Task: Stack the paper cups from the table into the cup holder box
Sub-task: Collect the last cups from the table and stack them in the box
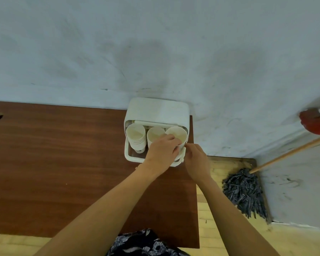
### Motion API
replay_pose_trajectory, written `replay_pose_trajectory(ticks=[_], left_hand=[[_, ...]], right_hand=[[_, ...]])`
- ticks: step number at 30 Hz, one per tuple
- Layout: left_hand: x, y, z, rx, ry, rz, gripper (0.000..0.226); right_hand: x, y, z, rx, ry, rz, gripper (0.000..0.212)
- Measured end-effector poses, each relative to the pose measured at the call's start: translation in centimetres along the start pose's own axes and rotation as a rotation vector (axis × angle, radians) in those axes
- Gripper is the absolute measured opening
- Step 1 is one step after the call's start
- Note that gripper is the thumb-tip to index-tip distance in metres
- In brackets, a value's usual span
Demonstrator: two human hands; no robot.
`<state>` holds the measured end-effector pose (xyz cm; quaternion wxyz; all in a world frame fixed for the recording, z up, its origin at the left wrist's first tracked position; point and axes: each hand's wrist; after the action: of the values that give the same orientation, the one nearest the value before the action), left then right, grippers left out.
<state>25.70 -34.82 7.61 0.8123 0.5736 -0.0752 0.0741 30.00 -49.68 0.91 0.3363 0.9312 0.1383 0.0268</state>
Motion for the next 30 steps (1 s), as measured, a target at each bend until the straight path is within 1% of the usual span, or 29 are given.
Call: replay_pose_trajectory(ticks=[3,8,14,18,21,24,26,28,30], left_hand=[[0.5,-1.8,-0.3,0.020,0.012,-0.072,0.019],[1.0,-4.0,-0.8,0.039,0.018,-0.195,0.017],[1.5,-4.9,-1.1,0.036,-0.001,-0.237,0.013],[1.7,-4.8,-1.7,0.059,0.011,-0.309,0.020],[2.0,-5.3,-2.0,0.058,0.013,-0.330,0.019],[2.1,-5.4,-1.7,-0.012,-0.024,-0.279,0.019],[2.1,-4.4,-1.5,-0.053,-0.038,-0.182,0.017],[2.1,-3.0,-1.9,-0.081,0.013,-0.075,0.016],[2.2,-2.1,-3.4,-0.074,0.093,0.004,0.014]], right_hand=[[0.4,0.3,0.2,0.009,-0.001,0.007,0.024],[1.0,0.5,0.8,0.002,-0.023,-0.028,0.026],[1.5,0.8,0.3,-0.006,-0.032,0.007,0.026],[2.1,0.8,-0.7,0.011,-0.040,0.011,0.027],[2.2,0.4,-1.2,0.030,-0.032,-0.006,0.030],[2.2,0.1,-1.3,0.056,-0.051,0.005,0.031],[2.1,0.2,-1.4,0.070,-0.044,0.048,0.028],[2.2,0.2,-1.5,0.071,-0.030,0.080,0.027],[2.4,0.1,-2.0,0.081,-0.019,0.074,0.029]])
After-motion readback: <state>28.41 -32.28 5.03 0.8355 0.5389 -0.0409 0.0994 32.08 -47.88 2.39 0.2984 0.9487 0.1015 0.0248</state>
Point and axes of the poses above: each hand's wrist, its own x-axis towards the middle knuckle, its own y-axis out of the back of the hand, z = x × y, and after that the axes turned 11 degrees about x, right-handed
